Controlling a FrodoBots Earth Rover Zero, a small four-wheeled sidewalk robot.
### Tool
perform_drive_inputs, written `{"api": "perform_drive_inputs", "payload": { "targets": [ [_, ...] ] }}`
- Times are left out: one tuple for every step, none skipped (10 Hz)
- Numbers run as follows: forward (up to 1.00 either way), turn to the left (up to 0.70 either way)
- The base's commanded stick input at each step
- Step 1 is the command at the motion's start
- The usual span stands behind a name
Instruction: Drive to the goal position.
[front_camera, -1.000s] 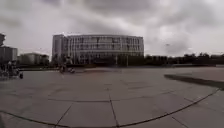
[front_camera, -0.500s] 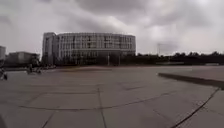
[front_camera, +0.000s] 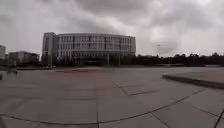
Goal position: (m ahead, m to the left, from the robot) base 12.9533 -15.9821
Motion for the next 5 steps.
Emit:
{"api": "perform_drive_inputs", "payload": {
  "targets": [
    [0.7, 0.0],
    [0.7, 0.0],
    [0.7, 0.0],
    [0.7, 0.0],
    [0.7, -0.02]
  ]
}}
